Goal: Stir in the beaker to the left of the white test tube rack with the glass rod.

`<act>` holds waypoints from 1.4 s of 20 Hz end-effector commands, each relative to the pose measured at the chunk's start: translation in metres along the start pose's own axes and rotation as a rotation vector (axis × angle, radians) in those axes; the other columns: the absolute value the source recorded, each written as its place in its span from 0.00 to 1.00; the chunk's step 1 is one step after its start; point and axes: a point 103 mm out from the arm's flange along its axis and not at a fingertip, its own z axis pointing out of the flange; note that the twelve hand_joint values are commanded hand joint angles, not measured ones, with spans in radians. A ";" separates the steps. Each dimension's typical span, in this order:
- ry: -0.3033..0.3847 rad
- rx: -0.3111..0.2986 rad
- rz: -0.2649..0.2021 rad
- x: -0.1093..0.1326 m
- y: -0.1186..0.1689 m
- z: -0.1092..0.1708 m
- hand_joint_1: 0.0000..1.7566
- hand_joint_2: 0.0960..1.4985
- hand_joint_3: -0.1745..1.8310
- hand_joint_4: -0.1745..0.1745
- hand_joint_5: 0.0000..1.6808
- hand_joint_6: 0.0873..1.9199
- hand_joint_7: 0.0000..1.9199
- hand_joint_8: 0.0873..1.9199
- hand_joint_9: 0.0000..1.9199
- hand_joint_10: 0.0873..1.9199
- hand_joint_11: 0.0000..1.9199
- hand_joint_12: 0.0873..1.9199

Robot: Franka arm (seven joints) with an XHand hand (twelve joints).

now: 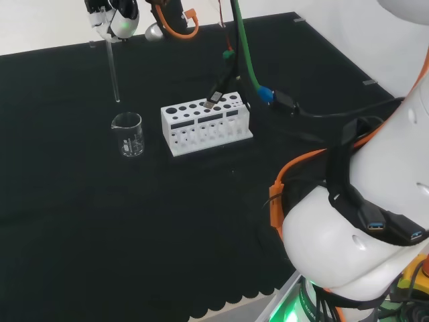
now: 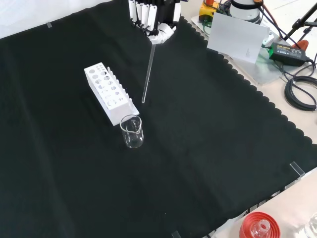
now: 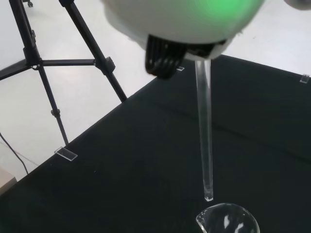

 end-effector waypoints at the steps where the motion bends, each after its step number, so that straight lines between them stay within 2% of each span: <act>1: 0.014 -0.010 -0.016 0.000 0.004 0.015 0.76 0.33 0.51 0.00 0.71 0.32 0.70 0.41 0.87 0.25 0.81 0.31; 5: 0.025 -0.012 -0.013 -0.003 0.006 0.019 0.76 0.33 0.51 0.00 0.71 0.32 0.70 0.41 0.87 0.24 0.81 0.31; 11: 0.010 0.026 -0.008 -0.018 0.018 0.020 0.76 0.33 0.51 0.00 0.72 0.32 0.70 0.41 0.87 0.24 0.81 0.31; 18: 0.012 0.050 0.002 -0.021 0.027 0.033 0.76 0.33 0.51 0.00 0.72 0.32 0.70 0.41 0.87 0.24 0.81 0.31; 20: 0.014 0.041 0.011 -0.026 0.021 0.032 0.76 0.33 0.51 0.00 0.72 0.32 0.70 0.41 0.87 0.24 0.81 0.31; 28: 0.011 0.071 0.003 -0.033 0.038 0.045 0.76 0.34 0.51 0.00 0.72 0.32 0.70 0.41 0.87 0.24 0.81 0.31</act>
